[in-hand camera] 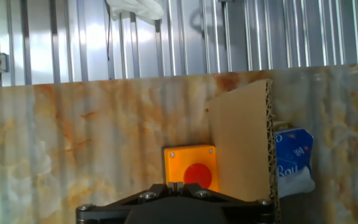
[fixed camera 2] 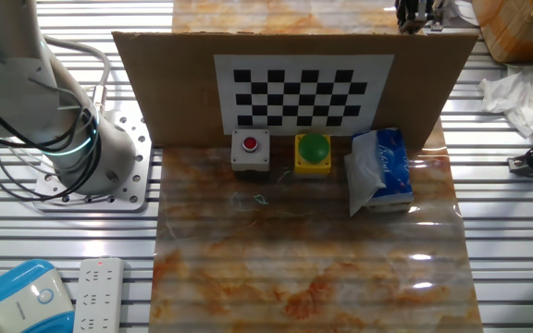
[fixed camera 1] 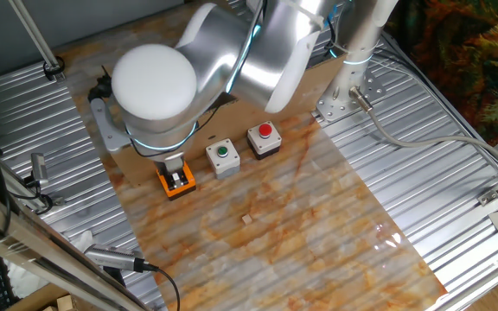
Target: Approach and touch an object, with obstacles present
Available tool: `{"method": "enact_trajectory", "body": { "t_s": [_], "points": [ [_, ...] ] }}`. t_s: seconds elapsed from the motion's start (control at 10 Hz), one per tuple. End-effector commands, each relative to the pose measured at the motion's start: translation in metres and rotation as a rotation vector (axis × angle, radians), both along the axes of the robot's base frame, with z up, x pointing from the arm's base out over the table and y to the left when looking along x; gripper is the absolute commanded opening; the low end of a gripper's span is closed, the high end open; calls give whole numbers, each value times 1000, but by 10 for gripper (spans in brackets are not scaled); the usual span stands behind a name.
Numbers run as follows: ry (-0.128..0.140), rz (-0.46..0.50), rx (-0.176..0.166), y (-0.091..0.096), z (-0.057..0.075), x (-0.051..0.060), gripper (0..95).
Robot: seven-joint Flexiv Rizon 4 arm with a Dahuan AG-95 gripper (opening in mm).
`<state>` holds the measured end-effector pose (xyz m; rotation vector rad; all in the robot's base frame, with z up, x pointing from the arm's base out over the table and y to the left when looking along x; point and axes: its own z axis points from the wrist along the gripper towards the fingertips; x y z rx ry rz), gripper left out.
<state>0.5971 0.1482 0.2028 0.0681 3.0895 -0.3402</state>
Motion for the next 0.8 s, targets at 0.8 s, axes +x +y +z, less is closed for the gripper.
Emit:
{"method": "enact_trajectory", "body": {
  "t_s": [0.8],
  "points": [
    [-10, -40, 155, 1, 4, -2, 0]
  ]
}}
